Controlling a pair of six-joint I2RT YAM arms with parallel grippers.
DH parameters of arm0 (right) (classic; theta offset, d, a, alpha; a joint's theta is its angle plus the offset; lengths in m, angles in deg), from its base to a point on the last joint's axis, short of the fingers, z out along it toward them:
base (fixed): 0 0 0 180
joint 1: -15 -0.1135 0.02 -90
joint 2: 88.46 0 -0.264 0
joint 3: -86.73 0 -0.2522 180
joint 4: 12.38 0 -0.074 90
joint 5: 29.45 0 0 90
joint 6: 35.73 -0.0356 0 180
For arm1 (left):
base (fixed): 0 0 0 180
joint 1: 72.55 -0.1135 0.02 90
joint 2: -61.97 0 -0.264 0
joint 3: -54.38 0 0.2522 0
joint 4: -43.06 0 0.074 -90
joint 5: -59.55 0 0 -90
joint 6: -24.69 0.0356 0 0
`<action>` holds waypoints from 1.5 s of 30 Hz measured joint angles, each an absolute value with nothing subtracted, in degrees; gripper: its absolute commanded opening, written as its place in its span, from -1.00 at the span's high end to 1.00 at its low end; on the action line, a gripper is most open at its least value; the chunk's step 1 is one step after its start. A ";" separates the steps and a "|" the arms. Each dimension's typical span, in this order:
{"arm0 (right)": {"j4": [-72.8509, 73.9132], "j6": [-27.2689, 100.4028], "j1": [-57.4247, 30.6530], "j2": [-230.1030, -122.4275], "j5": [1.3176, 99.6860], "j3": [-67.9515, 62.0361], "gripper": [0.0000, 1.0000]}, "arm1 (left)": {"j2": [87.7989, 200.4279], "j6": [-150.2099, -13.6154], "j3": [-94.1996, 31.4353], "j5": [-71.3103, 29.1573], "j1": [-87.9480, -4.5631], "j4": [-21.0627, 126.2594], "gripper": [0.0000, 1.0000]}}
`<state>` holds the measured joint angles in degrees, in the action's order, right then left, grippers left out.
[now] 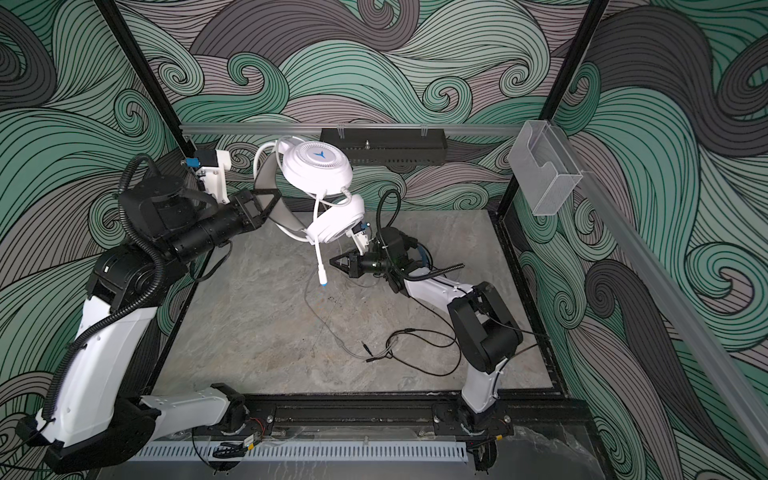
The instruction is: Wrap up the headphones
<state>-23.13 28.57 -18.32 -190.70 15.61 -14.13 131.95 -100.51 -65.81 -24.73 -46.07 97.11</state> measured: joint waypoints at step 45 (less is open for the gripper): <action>52.56 71.35 -49.14 -165.61 69.16 15.18 1.00 | 142.72 -86.93 -42.30 -68.21 -39.01 86.66 1.00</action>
